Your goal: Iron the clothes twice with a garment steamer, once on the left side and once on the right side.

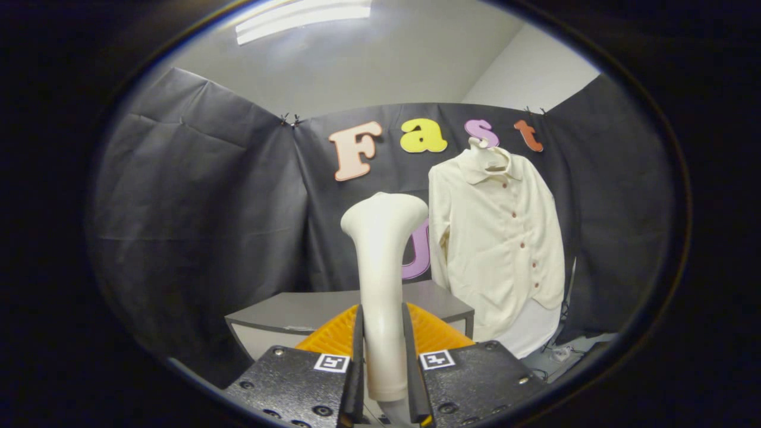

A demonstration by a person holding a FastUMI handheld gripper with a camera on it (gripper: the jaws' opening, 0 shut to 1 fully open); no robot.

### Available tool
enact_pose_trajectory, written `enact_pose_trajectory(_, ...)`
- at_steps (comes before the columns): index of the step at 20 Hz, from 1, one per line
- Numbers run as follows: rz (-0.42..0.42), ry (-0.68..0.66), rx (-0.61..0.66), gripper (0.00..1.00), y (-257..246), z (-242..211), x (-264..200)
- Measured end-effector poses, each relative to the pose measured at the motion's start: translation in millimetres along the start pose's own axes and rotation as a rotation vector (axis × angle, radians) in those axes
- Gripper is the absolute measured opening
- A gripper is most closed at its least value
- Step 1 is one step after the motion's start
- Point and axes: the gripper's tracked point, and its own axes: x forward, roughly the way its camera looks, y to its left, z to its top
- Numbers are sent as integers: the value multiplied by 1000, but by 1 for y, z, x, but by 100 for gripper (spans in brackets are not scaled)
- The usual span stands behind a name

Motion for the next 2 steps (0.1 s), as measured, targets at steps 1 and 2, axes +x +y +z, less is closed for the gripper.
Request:
enact_pose_trajectory(1,-2,1,0,29,0,-1,0)
enact_pose_trajectory(2,-2,2,-2,29,0,-2,0)
